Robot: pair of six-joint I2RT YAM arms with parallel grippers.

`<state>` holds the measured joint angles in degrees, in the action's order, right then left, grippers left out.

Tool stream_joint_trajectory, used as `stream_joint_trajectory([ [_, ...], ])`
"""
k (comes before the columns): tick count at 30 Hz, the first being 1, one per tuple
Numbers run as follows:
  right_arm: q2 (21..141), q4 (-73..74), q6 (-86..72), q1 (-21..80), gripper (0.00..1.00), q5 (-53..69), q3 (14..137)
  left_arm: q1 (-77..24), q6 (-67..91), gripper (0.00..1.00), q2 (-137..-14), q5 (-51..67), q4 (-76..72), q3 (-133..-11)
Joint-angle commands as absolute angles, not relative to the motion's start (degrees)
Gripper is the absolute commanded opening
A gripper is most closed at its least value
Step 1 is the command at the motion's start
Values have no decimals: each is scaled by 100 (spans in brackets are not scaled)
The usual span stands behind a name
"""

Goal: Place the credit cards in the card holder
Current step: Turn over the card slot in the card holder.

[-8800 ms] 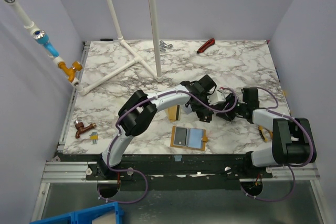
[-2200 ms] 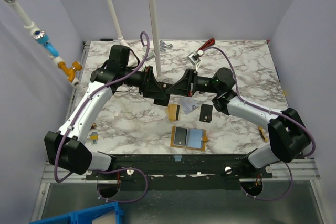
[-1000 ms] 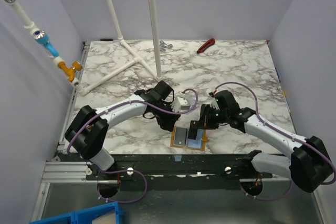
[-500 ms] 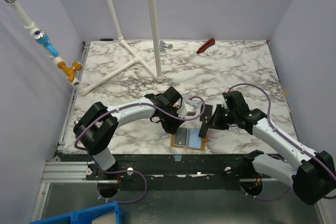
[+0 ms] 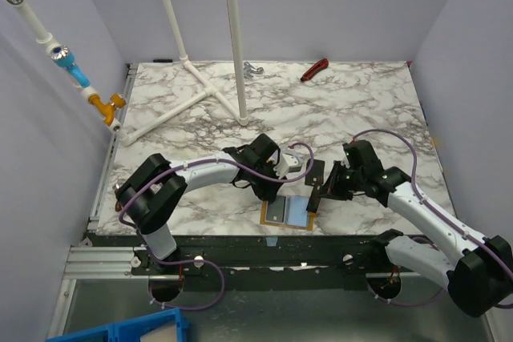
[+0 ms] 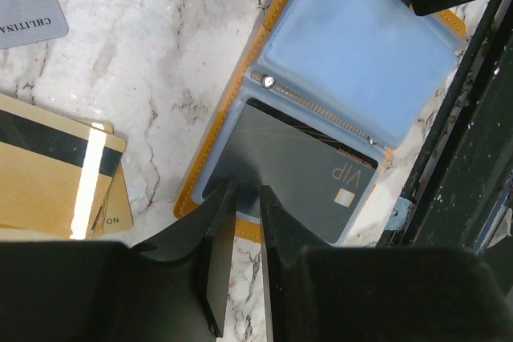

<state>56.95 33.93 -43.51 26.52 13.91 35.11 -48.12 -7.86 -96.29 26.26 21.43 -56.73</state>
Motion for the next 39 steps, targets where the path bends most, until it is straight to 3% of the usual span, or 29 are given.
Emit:
stream_joint_trajectory([
  [1,5617,3479,-4404,2628,1,1274,3475,-4831,-677,19,-9773,2781,1683,-5543],
  [39,6035,3838,-4140,2672,1,1040,3707,-4834,-729,9,-9735,2884,1432,-5359],
])
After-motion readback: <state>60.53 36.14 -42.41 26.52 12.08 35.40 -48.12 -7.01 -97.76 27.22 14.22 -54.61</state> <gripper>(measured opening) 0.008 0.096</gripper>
